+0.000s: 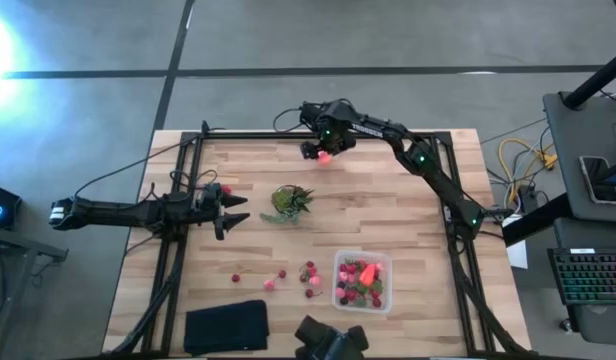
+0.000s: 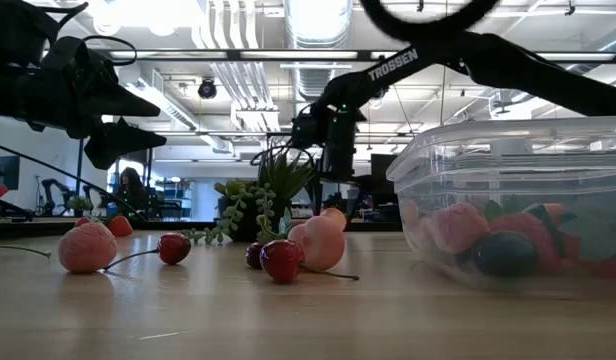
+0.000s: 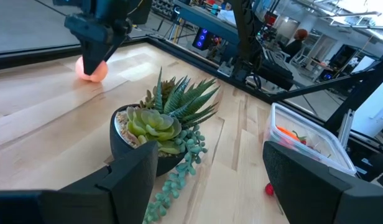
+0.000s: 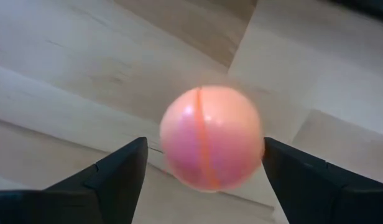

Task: Pick and placing Produce into tupperware
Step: Put the peach into the bin

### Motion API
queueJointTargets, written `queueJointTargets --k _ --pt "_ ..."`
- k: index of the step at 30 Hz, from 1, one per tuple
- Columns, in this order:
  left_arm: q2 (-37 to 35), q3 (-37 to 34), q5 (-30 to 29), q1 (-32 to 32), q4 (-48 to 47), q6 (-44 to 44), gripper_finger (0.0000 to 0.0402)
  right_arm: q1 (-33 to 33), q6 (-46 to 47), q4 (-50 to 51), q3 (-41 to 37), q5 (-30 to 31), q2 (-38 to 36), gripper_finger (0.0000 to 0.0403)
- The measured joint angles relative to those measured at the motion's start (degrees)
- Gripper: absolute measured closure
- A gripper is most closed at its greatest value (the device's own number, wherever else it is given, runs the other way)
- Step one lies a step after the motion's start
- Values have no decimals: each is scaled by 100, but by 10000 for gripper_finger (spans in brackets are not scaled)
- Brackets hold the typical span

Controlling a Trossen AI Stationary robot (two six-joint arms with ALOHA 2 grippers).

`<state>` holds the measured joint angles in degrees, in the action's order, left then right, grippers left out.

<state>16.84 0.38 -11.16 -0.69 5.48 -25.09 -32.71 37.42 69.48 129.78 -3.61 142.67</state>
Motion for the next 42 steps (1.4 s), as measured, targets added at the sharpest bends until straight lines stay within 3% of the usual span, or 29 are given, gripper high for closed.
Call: queueJointTargets --k 12,23,33,42 --pt "0 0 0 0 1 -1 125 -35 -306 -337 -164 69 0 135" --pt "0 0 0 0 2 0 125 -61 -407 -486 -184 67 0 120" --pt "0 0 0 0 1 0 125 -59 -432 -224 -184 65 -2 171" --pt "2 0 -1 1 1 -1 125 28 -446 259 365 -46 -232 144"
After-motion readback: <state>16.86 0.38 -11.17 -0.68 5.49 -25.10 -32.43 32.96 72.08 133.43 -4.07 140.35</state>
